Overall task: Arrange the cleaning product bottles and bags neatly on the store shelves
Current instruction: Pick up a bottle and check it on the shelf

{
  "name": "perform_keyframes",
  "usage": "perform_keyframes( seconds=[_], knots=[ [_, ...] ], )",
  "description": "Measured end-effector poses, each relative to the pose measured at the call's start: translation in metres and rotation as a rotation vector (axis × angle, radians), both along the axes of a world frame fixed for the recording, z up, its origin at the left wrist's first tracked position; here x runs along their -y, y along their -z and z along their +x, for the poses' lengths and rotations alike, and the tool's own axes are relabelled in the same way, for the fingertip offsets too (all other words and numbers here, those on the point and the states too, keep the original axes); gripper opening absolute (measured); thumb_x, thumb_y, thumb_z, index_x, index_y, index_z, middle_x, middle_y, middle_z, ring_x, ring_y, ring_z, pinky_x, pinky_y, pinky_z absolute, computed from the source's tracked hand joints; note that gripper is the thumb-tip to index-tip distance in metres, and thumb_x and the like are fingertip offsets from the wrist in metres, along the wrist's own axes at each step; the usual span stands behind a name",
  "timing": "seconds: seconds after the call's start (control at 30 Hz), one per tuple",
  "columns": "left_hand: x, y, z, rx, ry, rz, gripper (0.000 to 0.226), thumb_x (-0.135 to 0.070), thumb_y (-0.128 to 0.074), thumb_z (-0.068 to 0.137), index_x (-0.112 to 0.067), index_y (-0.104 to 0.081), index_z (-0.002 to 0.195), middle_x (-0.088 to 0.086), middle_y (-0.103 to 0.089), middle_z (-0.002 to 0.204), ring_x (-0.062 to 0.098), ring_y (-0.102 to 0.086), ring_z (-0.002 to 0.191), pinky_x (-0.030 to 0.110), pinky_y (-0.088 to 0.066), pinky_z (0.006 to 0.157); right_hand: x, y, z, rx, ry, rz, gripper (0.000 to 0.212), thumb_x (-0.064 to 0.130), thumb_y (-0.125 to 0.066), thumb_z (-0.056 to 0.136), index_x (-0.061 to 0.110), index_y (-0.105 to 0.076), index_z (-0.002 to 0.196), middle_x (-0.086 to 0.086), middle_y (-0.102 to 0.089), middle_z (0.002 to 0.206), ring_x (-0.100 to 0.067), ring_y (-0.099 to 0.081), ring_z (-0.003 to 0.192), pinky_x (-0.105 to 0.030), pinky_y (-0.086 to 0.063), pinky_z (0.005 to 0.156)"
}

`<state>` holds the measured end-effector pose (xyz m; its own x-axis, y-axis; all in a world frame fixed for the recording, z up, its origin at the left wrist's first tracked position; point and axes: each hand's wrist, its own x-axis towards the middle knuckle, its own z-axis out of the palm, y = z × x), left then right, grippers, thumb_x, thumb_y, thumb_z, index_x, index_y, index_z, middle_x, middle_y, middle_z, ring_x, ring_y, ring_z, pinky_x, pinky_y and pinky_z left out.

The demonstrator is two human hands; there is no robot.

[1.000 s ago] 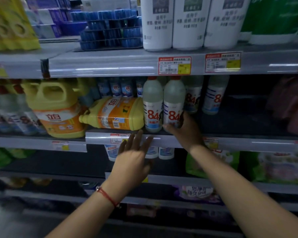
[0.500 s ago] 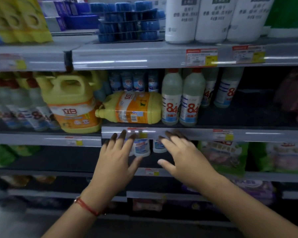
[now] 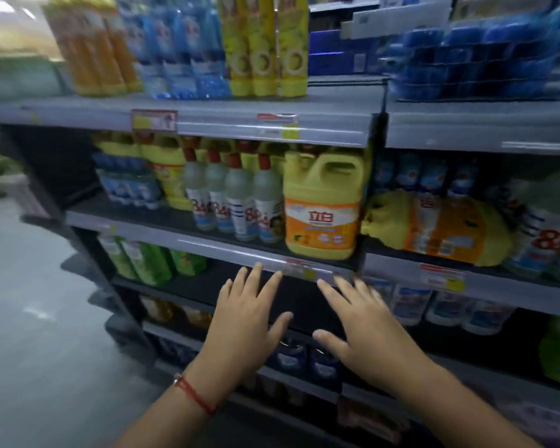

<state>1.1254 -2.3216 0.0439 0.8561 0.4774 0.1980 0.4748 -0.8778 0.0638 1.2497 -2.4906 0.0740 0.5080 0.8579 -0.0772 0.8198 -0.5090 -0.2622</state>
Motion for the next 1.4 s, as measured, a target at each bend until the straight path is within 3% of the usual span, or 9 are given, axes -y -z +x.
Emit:
perform_keyframes(
  seconds=[0.17,0.47,0.63,0.7,0.87,0.97,1.03,1.23,1.4],
  knots=[
    [-0.056,0.003,-0.027,0.008,-0.052,0.001,0.073,-0.062,-0.041,0.099,-0.032,-0.018,0.161,0.007,-0.013,0.169,0.03,-0.014,0.155,0.046,-0.016,0.124,-0.065,0.002,-0.023,-0.033,-0.029,0.021,0.084,0.06,-0.045,0.099,0.035,0.005,0.16,0.005,0.004,0.17,-0.024,0.005,0.156,-0.042,-0.001,0.125],
    [-0.147,0.01,-0.032,0.026,-0.138,0.014,0.068,-0.062,-0.04,0.09,-0.019,-0.055,0.141,0.015,-0.058,0.14,0.036,-0.056,0.127,0.048,-0.049,0.102,-0.16,0.0,-0.022,-0.077,-0.086,0.038,0.082,0.058,-0.049,0.098,0.036,0.001,0.16,0.009,0.005,0.169,-0.02,0.008,0.156,-0.038,-0.008,0.125],
    [-0.207,0.007,-0.01,0.05,-0.149,-0.055,0.074,-0.051,-0.057,0.092,-0.023,-0.033,0.156,0.01,-0.034,0.161,0.032,-0.043,0.14,0.043,-0.041,0.108,-0.223,0.015,-0.002,-0.124,-0.078,0.03,0.083,0.057,-0.049,0.098,0.04,0.004,0.159,0.014,0.016,0.167,-0.015,0.019,0.154,-0.038,-0.001,0.127],
    [-0.231,0.007,0.0,0.103,-0.15,-0.138,0.075,-0.051,-0.057,0.095,-0.025,-0.027,0.158,0.006,-0.028,0.164,0.028,-0.036,0.146,0.039,-0.037,0.111,-0.245,0.021,0.005,-0.144,-0.054,0.029,0.083,0.055,-0.051,0.098,0.041,0.004,0.159,0.015,0.018,0.166,-0.015,0.02,0.153,-0.04,-0.003,0.127],
    [-0.287,0.007,0.034,0.391,-0.121,-0.39,0.068,-0.037,-0.072,0.092,-0.017,-0.042,0.151,0.01,-0.052,0.147,0.03,-0.054,0.129,0.03,-0.043,0.097,-0.278,0.026,0.012,-0.165,-0.038,0.048,0.078,0.049,-0.051,0.1,0.039,-0.001,0.159,0.013,0.013,0.167,-0.016,0.01,0.155,-0.036,-0.008,0.126],
    [-0.313,0.003,0.059,0.502,-0.019,-0.707,0.076,-0.045,-0.073,0.088,-0.034,-0.035,0.152,-0.008,-0.054,0.147,0.013,-0.055,0.13,0.032,-0.047,0.102,-0.288,0.025,0.011,-0.192,0.03,0.076,0.075,0.047,-0.051,0.101,0.037,-0.006,0.16,0.012,0.002,0.168,-0.015,-0.003,0.155,-0.032,-0.016,0.123],
    [-0.322,0.009,0.069,0.585,0.082,-0.859,0.069,-0.039,-0.075,0.089,-0.036,-0.039,0.148,-0.019,-0.061,0.135,-0.003,-0.059,0.121,0.02,-0.052,0.094,-0.291,0.026,0.011,-0.198,0.07,0.093,0.074,0.046,-0.052,0.101,0.036,-0.009,0.16,0.011,-0.002,0.168,-0.016,-0.008,0.155,-0.031,-0.019,0.123],
    [-0.353,0.018,0.08,0.54,0.195,-0.869,0.045,-0.03,-0.077,0.087,-0.026,-0.055,0.126,-0.011,-0.066,0.122,-0.018,-0.059,0.103,0.007,-0.049,0.085,-0.302,0.025,-0.003,-0.215,0.229,0.144,0.069,0.039,-0.058,0.099,0.033,-0.021,0.158,0.009,-0.015,0.166,-0.016,-0.018,0.152,-0.029,-0.023,0.121],
    [-0.357,0.006,0.051,0.551,0.267,-0.916,0.047,-0.028,-0.081,0.084,-0.027,-0.057,0.125,-0.014,-0.068,0.117,-0.006,-0.063,0.107,0.019,-0.052,0.089,-0.314,0.013,-0.035,-0.255,0.402,0.273,0.073,0.042,-0.062,0.096,0.037,-0.023,0.158,0.011,-0.019,0.166,-0.009,-0.017,0.152,-0.023,-0.022,0.119]
  ],
)
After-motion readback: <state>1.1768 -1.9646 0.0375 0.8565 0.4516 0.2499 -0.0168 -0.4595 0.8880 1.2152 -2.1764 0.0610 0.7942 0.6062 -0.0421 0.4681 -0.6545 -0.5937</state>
